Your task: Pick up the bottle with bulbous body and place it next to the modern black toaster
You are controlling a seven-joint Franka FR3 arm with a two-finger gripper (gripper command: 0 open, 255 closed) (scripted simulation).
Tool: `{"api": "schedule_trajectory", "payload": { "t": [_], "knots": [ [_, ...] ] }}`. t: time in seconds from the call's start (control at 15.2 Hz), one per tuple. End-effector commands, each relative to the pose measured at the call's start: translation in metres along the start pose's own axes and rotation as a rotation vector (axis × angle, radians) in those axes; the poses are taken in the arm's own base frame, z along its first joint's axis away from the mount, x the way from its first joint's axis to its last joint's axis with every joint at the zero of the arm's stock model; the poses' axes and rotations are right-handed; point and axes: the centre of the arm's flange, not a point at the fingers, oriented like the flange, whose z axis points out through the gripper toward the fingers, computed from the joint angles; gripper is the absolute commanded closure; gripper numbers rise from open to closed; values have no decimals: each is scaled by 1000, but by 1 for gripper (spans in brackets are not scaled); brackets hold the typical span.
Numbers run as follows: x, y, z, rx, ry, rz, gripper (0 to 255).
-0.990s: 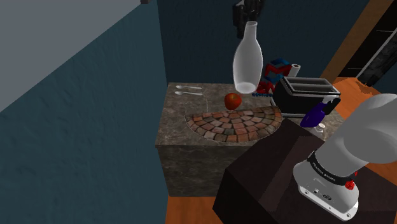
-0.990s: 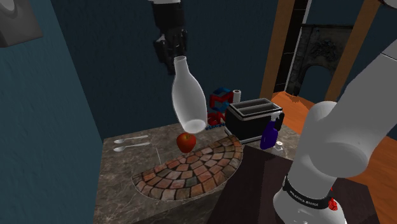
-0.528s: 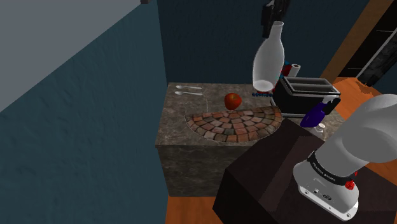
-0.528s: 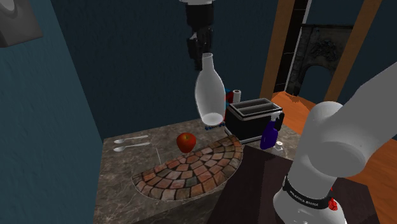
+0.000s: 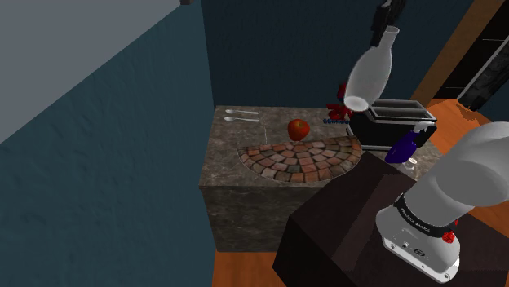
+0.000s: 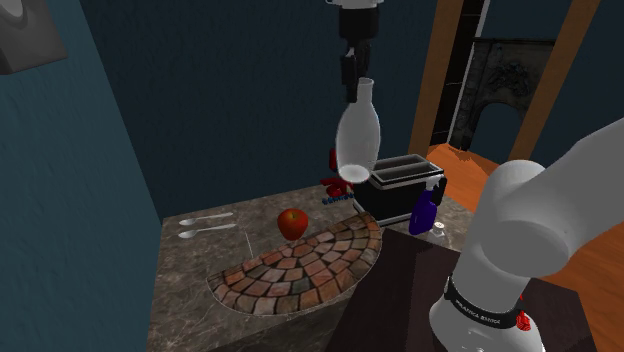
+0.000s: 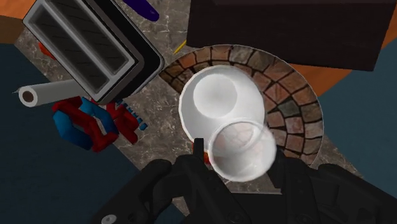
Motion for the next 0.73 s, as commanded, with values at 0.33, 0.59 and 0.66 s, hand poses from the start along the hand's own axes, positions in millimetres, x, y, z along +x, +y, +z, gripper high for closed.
{"api": "schedule_trajectory", "payload": {
  "t": [0.33, 0.59, 0.66],
  "knots": [
    [-50, 80, 9, 0, 0, -1, 255],
    [-78, 125, 15, 0, 0, -1, 255],
    [-85, 136, 16, 0, 0, -1, 255]
  ]
}}
